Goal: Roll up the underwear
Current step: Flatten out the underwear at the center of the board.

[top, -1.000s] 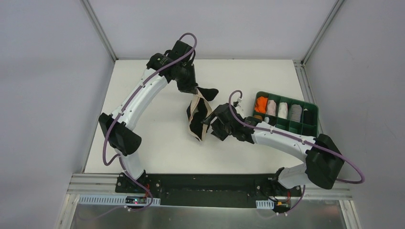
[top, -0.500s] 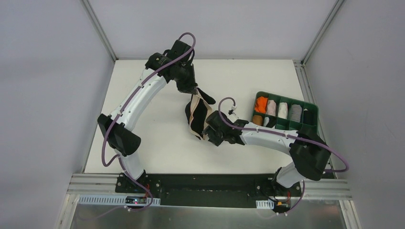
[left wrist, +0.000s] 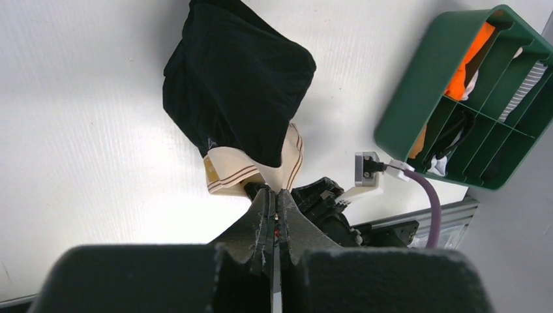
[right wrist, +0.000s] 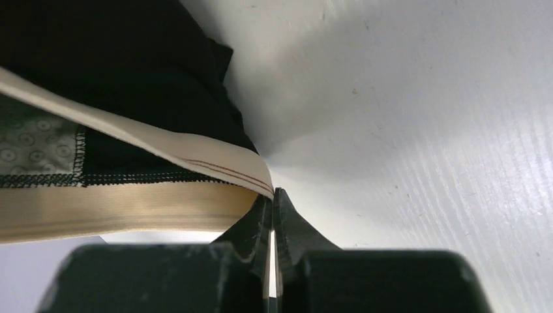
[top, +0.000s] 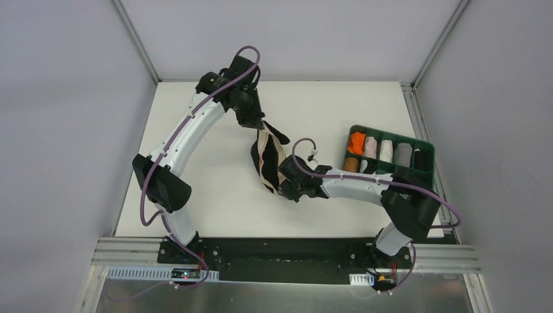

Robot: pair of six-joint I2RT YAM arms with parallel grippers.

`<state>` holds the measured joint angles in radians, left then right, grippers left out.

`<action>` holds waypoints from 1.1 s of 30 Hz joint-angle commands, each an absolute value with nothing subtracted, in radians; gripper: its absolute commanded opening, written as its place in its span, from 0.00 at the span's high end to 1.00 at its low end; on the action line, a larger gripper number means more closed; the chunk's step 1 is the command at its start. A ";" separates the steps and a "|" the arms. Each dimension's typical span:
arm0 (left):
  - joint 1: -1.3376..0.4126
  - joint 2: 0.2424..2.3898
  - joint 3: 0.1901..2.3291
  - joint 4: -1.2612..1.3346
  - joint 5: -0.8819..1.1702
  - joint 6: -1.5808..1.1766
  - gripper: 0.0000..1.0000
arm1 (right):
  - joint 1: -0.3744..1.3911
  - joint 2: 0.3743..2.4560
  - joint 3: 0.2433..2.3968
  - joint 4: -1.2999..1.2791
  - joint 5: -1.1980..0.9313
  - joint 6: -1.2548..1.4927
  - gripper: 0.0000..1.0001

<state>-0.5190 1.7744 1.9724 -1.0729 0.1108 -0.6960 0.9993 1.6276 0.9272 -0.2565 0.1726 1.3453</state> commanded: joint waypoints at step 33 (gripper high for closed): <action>-0.142 0.880 0.854 -0.910 0.401 -0.631 0.25 | 1.038 1.370 1.032 -0.575 0.448 0.605 0.56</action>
<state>-0.1406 1.1011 1.0187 -0.8860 0.4053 -0.5339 0.9932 1.4643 1.0855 -0.4377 0.3870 0.4358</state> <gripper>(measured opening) 0.466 0.303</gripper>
